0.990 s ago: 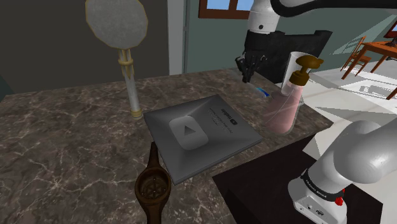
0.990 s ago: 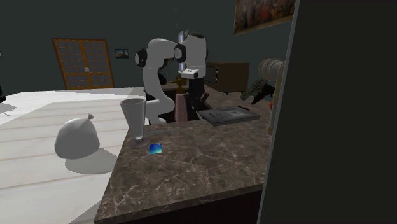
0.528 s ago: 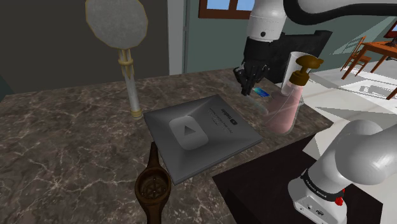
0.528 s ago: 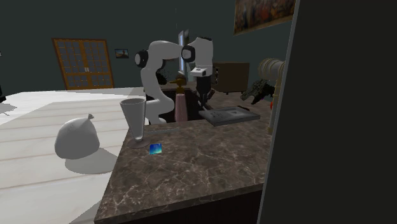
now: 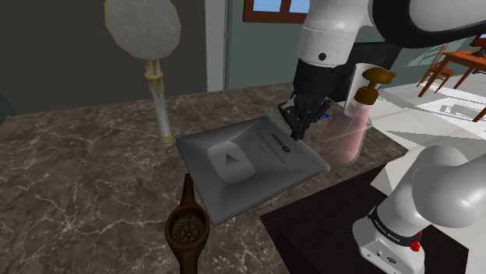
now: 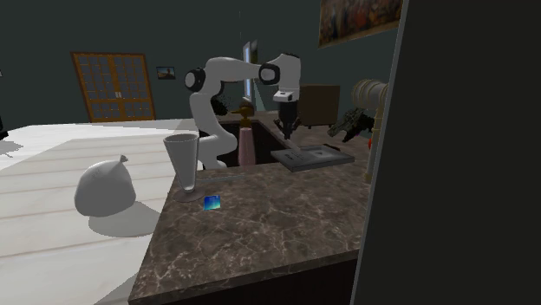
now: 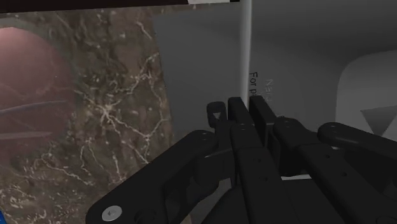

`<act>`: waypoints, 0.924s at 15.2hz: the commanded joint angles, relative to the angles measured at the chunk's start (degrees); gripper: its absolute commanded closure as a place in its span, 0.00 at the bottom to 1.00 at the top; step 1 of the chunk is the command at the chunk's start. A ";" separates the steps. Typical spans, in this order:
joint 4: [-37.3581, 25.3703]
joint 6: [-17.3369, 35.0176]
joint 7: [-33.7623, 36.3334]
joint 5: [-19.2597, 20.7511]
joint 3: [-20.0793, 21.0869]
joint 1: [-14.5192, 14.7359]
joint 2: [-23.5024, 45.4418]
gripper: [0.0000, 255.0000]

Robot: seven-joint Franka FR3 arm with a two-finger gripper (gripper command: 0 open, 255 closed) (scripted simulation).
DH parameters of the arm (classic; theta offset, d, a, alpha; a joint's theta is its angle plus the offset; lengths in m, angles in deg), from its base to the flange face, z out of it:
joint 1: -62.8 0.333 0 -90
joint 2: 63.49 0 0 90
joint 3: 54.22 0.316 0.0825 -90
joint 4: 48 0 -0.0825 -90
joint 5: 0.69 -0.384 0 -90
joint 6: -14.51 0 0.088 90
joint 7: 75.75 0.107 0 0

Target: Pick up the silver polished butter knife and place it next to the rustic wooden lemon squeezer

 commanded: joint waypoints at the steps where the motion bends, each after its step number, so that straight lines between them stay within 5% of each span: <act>1: -0.34 -0.33 2.77 -1.30 2.03 0.99 -0.50 1.00; 14: -10.11 1.38 22.38 -5.45 18.91 3.75 6.77 1.00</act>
